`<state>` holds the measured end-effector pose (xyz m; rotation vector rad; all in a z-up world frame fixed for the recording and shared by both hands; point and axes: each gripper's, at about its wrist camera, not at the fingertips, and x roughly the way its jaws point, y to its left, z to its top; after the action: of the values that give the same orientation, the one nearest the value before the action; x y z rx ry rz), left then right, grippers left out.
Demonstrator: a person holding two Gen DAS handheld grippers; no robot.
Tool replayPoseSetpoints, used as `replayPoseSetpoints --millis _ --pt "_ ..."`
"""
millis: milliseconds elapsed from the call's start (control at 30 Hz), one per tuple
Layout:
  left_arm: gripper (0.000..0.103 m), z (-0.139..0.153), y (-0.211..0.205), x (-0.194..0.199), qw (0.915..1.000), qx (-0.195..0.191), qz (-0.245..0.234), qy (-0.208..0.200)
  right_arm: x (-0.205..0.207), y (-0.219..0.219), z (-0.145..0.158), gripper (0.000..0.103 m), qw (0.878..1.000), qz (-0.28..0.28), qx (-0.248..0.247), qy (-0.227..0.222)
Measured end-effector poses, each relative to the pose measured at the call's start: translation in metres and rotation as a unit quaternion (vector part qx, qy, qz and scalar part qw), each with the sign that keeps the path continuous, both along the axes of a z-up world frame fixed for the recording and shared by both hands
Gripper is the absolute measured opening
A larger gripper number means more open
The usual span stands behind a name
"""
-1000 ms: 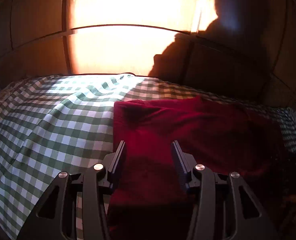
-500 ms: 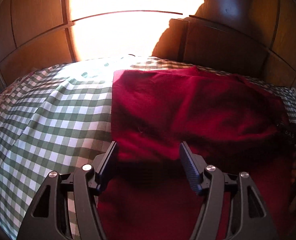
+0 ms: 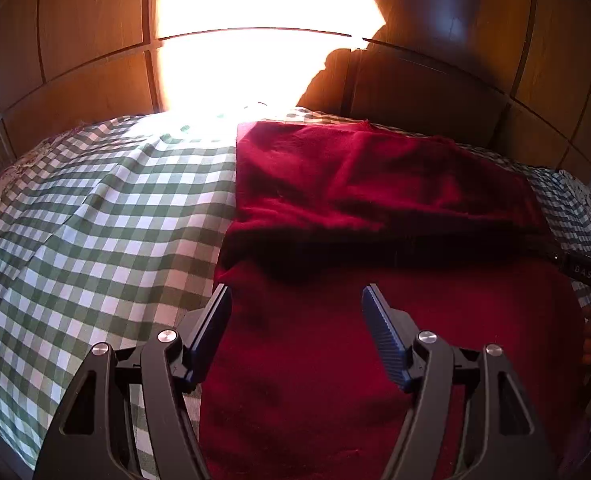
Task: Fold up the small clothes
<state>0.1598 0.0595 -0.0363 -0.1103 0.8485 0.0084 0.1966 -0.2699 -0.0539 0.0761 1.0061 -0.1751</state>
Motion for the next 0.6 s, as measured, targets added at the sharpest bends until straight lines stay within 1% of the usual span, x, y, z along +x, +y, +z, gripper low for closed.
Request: replayPoseSetpoints --millis 167,267,300,400,500,600 --pt "0.068 -0.003 0.011 -0.012 1.0000 -0.003 0.004 0.008 -0.030 -0.010 -0.002 0.099 1.000 0.007 -0.006 0.014" --pt "0.068 -0.006 0.015 -0.022 0.9999 0.004 0.002 0.011 -0.051 -0.018 -0.008 0.099 0.999 0.015 0.027 0.030" --pt "0.068 -0.006 0.017 -0.025 0.9999 0.005 0.001 0.013 -0.060 -0.020 -0.010 0.099 0.998 0.018 0.046 0.035" --pt "0.068 -0.010 0.027 -0.040 0.9998 0.004 -0.002 0.019 -0.083 -0.021 -0.010 0.099 0.996 0.024 0.074 0.037" --pt "0.067 -0.017 0.041 -0.058 0.9992 -0.014 -0.010 0.036 -0.107 -0.018 -0.007 0.099 0.994 0.042 0.088 0.045" --pt "0.064 -0.025 0.056 -0.082 0.9969 -0.052 -0.022 0.055 -0.137 -0.016 -0.001 0.099 0.991 0.057 0.108 0.052"
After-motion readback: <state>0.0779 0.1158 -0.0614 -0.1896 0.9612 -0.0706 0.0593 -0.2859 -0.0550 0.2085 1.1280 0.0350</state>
